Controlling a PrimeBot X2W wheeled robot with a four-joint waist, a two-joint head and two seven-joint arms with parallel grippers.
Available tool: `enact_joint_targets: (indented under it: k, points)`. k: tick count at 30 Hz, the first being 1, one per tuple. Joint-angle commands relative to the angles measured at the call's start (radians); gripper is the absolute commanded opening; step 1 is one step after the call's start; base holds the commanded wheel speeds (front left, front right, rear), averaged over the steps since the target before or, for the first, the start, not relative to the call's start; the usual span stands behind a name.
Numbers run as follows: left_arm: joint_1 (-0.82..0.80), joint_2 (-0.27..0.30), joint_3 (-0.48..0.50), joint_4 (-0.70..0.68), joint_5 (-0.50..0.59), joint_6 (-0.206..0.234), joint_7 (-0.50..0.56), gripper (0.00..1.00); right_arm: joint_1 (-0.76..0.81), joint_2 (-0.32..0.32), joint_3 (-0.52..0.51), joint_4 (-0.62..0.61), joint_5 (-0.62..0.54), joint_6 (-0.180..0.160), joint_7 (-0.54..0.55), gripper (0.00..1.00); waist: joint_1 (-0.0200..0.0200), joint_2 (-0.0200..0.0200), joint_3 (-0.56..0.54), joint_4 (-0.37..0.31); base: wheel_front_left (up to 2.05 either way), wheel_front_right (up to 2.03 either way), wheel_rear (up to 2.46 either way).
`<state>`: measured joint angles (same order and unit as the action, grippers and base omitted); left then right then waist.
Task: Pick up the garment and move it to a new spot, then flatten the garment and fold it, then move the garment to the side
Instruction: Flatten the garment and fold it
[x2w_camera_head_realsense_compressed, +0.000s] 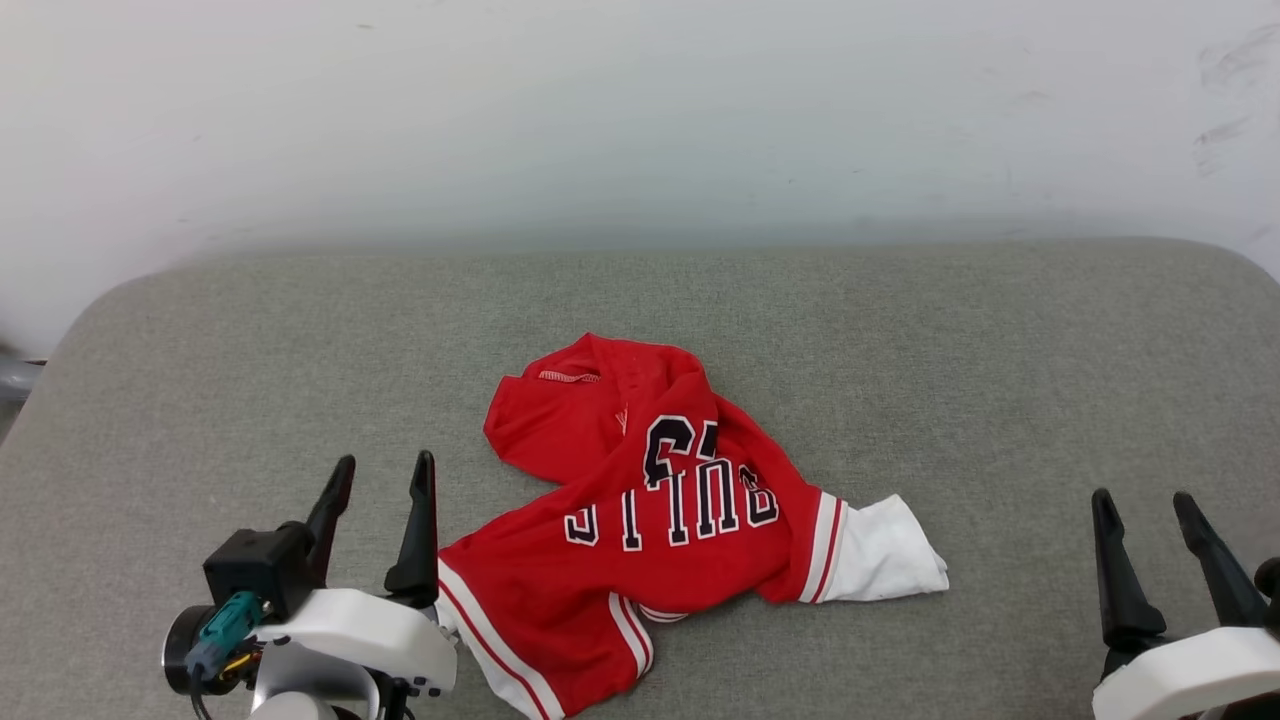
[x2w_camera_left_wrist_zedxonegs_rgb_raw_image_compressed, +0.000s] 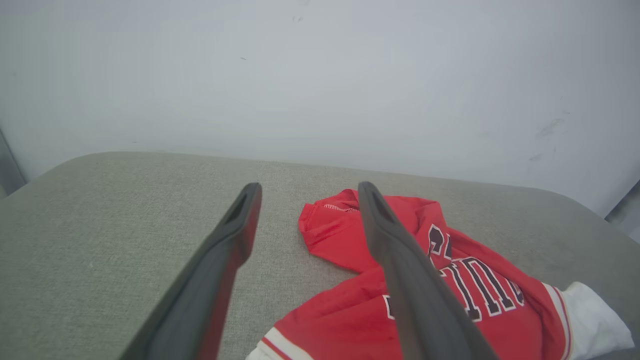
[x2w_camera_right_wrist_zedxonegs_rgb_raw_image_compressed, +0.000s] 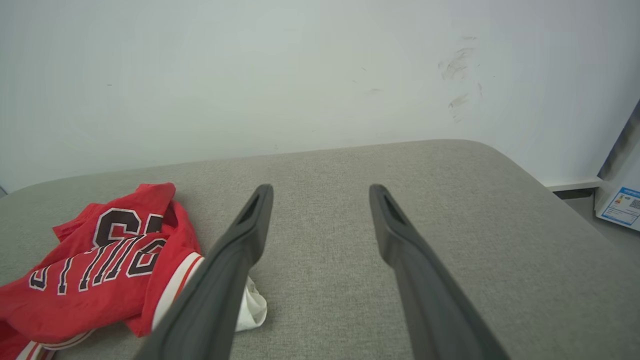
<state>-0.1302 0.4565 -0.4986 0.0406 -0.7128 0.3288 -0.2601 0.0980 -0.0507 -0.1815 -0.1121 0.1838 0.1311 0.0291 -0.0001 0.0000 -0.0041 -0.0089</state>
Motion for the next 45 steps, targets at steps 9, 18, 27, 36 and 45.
enact_joint_targets:
  k: [9,18,27,36,45]
  points:
    - [0.073,-0.054,0.069,-0.061,0.151,-0.024,-0.006,1.00,0.021,-0.002,-0.010,0.109,0.055,-0.001,0.236,1.00,0.0001,0.0000,0.002,0.025,0.00,0.00,0.00]
    - [0.027,-0.088,0.057,-0.071,0.207,-0.049,-0.005,1.00,-0.072,-0.134,0.116,0.129,0.152,-0.001,0.548,1.00,0.0001,0.0000,0.071,0.097,0.00,0.00,0.00]
    - [-0.017,-0.149,0.068,-0.063,0.239,-0.082,-0.005,1.00,-0.239,-0.246,0.251,0.227,0.205,-0.001,0.645,1.00,0.0001,0.0000,0.159,0.156,0.00,0.00,0.00]
    - [-0.037,-0.197,0.109,-0.033,0.264,-0.121,-0.005,1.00,-0.282,-0.255,0.393,0.457,0.290,0.000,0.714,1.00,0.0001,0.0000,0.213,0.181,0.00,0.00,0.00]
    - [-0.009,-0.178,0.132,0.039,0.248,-0.146,0.013,1.00,-0.296,-0.272,0.369,0.434,0.327,-0.001,0.643,0.00,0.0001,0.0000,0.169,0.145,0.00,0.00,0.00]
